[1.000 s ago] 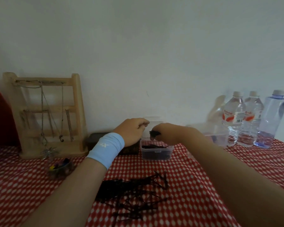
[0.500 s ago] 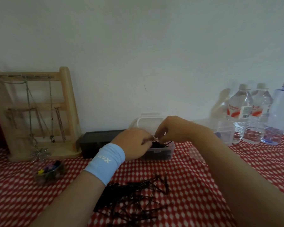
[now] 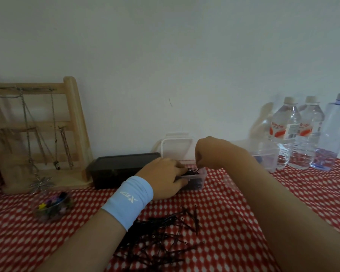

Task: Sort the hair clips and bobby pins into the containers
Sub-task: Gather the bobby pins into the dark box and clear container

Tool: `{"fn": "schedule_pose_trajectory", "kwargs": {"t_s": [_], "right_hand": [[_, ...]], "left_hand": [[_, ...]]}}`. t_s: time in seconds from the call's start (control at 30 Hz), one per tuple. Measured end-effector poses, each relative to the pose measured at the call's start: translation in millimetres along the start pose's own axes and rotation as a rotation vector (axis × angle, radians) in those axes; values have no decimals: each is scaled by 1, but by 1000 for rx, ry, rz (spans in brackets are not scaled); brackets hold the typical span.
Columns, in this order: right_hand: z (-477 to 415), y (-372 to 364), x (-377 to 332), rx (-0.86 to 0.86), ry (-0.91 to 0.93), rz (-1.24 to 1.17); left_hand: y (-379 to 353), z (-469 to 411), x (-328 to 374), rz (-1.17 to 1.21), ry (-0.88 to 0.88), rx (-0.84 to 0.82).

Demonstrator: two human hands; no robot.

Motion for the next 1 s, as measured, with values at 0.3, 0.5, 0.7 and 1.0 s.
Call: {"fn": "schedule_pose_trajectory", "kwargs": {"t_s": [0.3, 0.5, 0.7, 1.0], "right_hand": [[3, 30, 18, 96, 10, -199], [2, 17, -16, 173, 113, -404], [-1, -2, -25, 99, 115, -238], [3, 6, -42, 81, 178, -209]], "left_hand": [[14, 0, -11, 153, 53, 63], [59, 12, -50, 293, 198, 410], [14, 6, -39, 89, 100, 40], [32, 16, -34, 138, 128, 124]]}}
Point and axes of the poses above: each hand's wrist, its own z-axis away from the middle knuckle, its own y-axis out of the back of the hand, x = y × z, the point moved 6 cm from there along -z, towards the middle knuckle, and after that the axes turned 1 degree about y, right-handed, at the moved point
